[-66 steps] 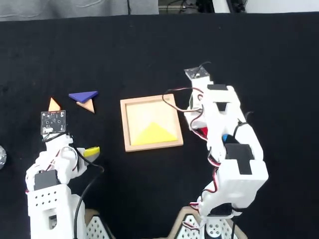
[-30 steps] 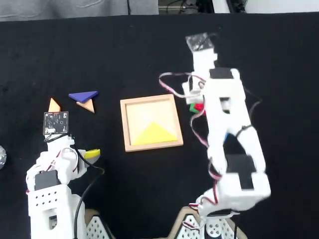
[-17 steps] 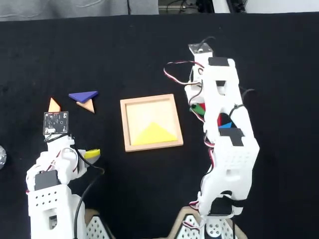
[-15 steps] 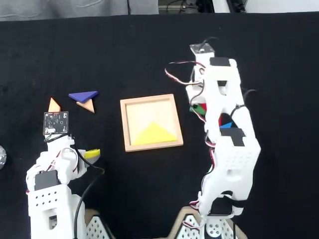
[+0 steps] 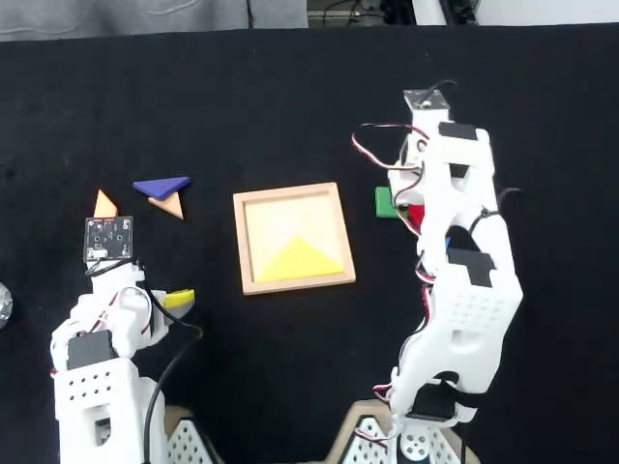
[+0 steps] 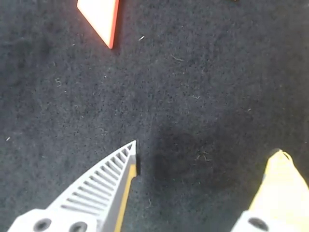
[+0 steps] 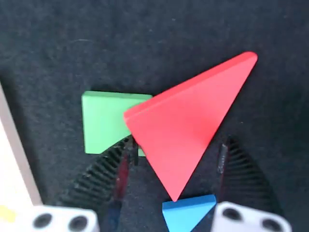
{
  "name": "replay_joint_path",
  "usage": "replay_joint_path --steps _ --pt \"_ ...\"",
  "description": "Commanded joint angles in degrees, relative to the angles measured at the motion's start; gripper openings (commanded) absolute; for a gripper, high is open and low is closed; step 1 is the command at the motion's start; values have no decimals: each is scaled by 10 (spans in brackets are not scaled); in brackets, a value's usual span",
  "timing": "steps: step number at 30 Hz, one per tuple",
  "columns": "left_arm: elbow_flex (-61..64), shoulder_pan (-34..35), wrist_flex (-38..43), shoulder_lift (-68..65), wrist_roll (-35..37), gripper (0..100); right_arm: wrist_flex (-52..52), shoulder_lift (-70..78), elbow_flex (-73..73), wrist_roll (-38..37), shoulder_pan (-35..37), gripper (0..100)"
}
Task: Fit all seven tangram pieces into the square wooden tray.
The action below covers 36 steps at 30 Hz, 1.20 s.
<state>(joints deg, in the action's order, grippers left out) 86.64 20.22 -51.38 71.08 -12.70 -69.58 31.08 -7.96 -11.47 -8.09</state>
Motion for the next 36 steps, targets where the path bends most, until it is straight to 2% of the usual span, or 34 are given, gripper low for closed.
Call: replay_joint_path --steps 1,4,9,15,24,29,31,34,36 --pt "-2 2 11 6 -5 396 10 -18 -1 -3 -11 262" --pt "-2 2 11 6 -5 396 10 -18 -1 -4 -11 246" --pt "-2 2 11 6 -5 396 7 -22 -2 -2 -20 117" --pt "-2 2 11 6 -5 396 -18 -80 2 -4 -37 162" --pt "-2 2 11 6 -6 396 -13 -98 -51 0 -19 166" --pt "-2 2 11 6 -6 396 26 -31 -142 0 22 160" --pt "-2 2 11 6 -6 396 28 17 -195 -4 43 122" --pt "-2 2 11 6 -6 396 24 101 -273 -4 57 14" --pt "-2 2 11 6 -6 396 -7 154 -327 -4 55 26"
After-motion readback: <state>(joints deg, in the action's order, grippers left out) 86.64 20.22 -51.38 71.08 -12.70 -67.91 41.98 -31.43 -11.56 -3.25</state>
